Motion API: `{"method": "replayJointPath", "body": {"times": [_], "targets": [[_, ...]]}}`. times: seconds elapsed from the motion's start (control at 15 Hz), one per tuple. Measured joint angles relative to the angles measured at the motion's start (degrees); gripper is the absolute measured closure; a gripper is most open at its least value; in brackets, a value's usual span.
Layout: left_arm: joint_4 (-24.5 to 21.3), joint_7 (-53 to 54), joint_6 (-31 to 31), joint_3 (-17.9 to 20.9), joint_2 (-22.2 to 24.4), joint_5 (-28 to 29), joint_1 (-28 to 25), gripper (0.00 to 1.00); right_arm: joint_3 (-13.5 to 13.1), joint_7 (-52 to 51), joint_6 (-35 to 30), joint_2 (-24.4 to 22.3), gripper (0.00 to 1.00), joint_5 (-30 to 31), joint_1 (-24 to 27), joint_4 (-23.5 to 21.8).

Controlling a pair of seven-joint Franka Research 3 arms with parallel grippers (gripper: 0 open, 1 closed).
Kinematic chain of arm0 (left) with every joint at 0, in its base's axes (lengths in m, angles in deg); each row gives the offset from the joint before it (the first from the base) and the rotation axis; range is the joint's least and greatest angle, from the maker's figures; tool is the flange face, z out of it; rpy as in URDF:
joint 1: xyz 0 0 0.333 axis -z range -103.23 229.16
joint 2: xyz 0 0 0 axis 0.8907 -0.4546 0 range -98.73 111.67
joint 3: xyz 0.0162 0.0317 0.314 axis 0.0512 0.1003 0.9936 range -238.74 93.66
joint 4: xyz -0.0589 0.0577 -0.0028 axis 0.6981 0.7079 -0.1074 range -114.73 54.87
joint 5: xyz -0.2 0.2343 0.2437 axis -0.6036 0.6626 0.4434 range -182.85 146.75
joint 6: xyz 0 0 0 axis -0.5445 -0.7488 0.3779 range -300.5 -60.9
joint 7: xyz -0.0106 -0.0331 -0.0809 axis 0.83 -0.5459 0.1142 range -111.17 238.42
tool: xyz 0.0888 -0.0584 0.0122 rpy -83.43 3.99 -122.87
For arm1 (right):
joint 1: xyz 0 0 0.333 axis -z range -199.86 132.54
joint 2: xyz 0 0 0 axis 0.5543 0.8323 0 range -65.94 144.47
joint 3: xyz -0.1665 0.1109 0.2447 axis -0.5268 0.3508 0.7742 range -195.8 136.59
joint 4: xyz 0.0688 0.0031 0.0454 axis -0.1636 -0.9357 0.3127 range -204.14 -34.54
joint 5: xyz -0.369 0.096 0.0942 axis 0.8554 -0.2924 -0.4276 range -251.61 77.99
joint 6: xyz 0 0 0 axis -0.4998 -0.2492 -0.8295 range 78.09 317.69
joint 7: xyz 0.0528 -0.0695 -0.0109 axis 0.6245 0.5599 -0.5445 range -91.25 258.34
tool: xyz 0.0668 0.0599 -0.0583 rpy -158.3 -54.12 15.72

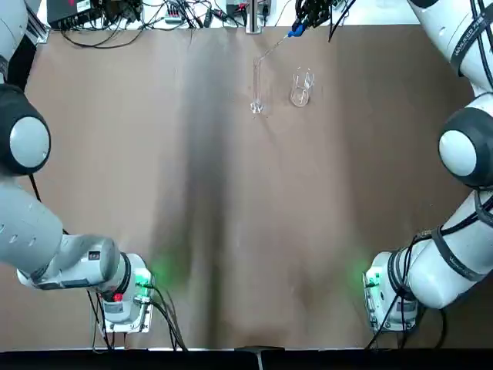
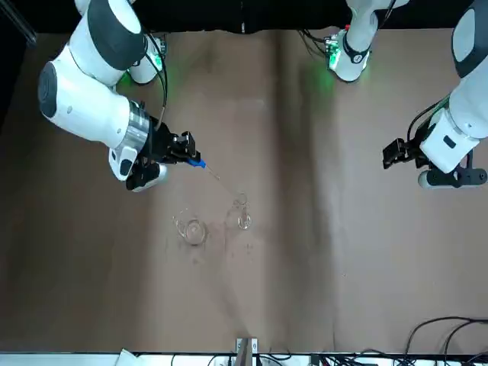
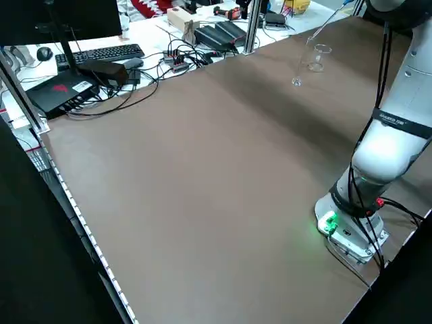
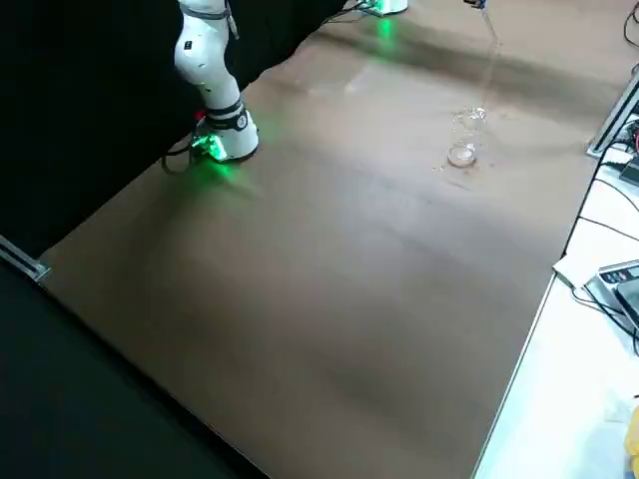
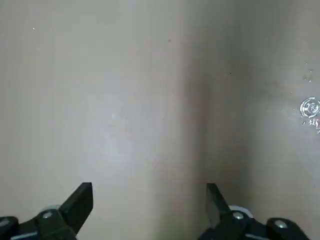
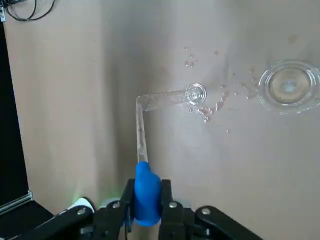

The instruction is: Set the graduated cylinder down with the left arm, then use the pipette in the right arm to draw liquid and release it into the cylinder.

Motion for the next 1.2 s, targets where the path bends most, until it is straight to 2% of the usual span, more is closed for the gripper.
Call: {"method": "replayJointPath", "body": {"times": [1.2], "targets": [[0.00, 0.00, 0.00, -0.15, 0.00, 0.00, 0.21, 0.00, -0.01, 0.00, 0.00, 0.24, 0.78, 2.16, -0.13, 0.00]]}}
